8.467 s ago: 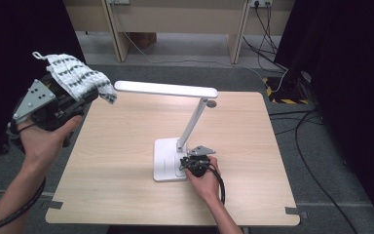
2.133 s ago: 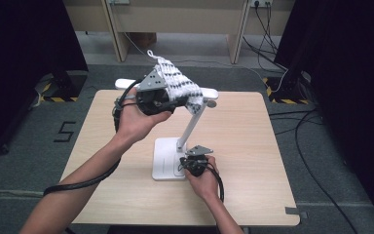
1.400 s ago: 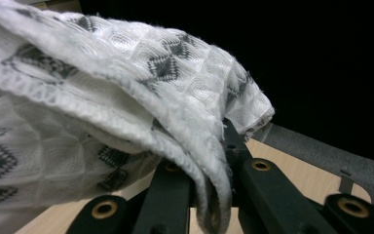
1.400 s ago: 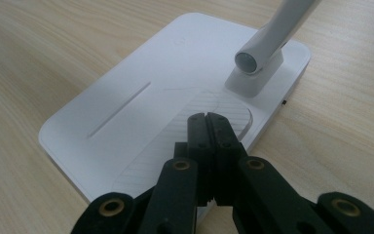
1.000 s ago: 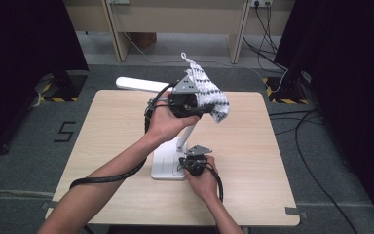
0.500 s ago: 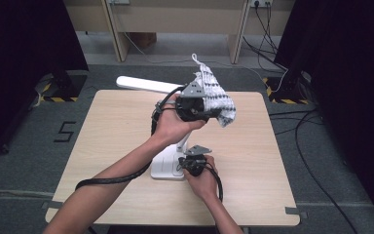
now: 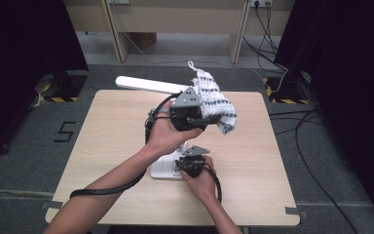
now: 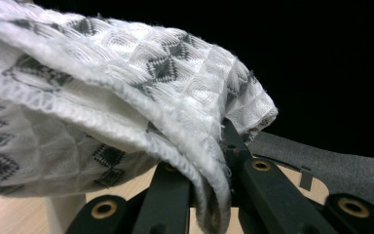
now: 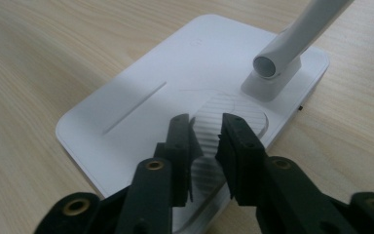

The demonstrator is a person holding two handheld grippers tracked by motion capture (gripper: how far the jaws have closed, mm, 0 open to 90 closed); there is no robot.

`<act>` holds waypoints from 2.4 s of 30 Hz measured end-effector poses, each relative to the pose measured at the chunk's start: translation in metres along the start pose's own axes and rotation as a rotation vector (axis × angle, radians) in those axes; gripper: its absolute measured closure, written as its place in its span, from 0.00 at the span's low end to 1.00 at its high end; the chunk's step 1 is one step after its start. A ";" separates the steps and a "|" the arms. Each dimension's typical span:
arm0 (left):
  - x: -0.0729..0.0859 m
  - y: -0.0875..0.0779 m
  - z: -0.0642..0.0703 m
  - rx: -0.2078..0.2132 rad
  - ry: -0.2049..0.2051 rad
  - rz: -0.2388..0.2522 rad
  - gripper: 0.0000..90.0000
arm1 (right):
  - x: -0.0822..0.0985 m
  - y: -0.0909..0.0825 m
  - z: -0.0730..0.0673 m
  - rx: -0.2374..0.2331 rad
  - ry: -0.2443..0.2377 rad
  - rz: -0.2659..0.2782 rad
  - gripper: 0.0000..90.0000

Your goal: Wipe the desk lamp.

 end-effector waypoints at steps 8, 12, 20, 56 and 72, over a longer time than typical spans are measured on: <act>0.014 -0.035 0.004 -0.014 0.013 0.041 0.94 | -0.003 -0.005 0.000 0.014 0.009 0.024 0.75; 0.030 -0.052 0.005 -0.022 0.005 0.048 0.94 | -0.003 -0.010 0.003 0.024 0.007 0.033 0.75; 0.073 -0.071 0.012 -0.010 -0.014 0.027 0.94 | 0.000 -0.015 0.009 0.039 0.014 0.031 0.75; 0.085 -0.156 -0.132 -0.376 -0.172 0.129 0.94 | 0.004 -0.001 0.006 0.025 0.030 0.008 0.76; 0.078 -0.148 -0.140 -0.409 -0.113 0.097 0.94 | 0.004 -0.001 0.005 0.023 0.025 0.007 0.76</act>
Point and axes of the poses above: each handheld gripper's, and its own axes: y roughly forward along the jaws, x roughly out of its underside, z roughly to its right, the point moved 9 cm from there along y, roughly forward along the jaws, and after that the axes turned 3 degrees about -z, right-handed, at the moved point
